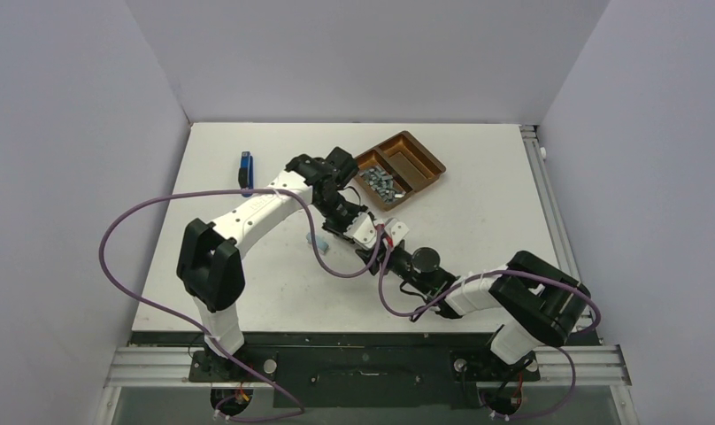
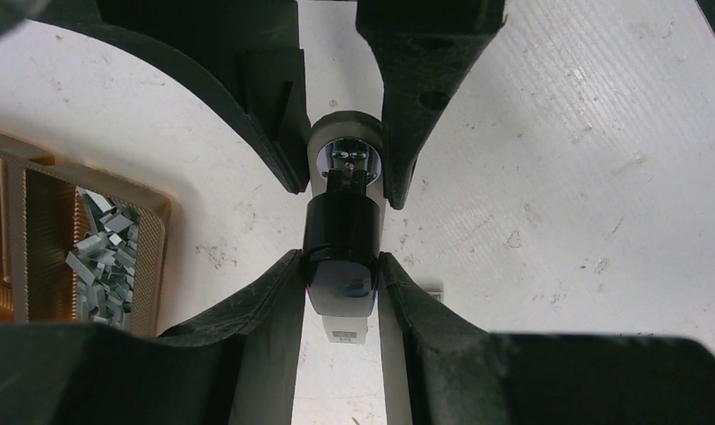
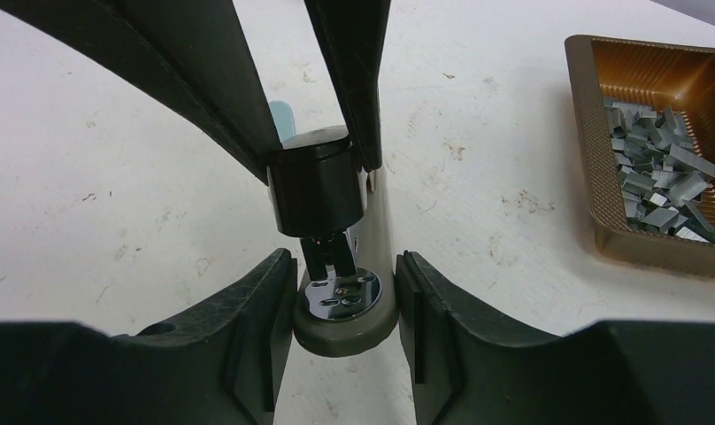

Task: Load the staples into the stapler
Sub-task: Open the stapler at the center of the board.

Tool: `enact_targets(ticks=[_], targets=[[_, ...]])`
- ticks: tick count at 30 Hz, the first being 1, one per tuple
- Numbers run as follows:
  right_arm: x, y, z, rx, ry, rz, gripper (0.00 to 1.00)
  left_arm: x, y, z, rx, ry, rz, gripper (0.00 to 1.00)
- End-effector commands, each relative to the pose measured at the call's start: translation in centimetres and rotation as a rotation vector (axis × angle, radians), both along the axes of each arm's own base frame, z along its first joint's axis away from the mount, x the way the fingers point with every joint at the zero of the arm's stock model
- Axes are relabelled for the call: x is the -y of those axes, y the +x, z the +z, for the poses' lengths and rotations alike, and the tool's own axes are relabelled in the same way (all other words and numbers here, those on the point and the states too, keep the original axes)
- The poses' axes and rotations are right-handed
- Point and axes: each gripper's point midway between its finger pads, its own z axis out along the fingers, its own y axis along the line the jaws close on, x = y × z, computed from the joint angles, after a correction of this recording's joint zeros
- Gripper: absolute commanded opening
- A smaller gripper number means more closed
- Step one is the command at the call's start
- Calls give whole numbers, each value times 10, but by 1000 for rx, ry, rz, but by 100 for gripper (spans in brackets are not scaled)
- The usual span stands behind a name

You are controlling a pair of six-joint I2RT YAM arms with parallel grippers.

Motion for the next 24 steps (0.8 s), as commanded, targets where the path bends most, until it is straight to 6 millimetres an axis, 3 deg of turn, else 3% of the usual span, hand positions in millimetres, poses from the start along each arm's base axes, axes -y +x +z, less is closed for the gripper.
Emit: enact_targets(ticks=[1,6,14,19,24], targets=[[-1,2,4,-5,38,-4,18,17,-9,51,26,-149,-44,9],[17,-12,-13,-61,39,-46,16,14,18,58,47,-186,48,8],[29,-25,-30,-123,37,-73,15,-17,81,65,100,-212,226,8],[27,-31,-38,-148,41,-74,14,-40,112,50,107,-197,339,8],[26,-31,-44,-154,31,-100,14,-64,143,21,114,-156,439,8]])
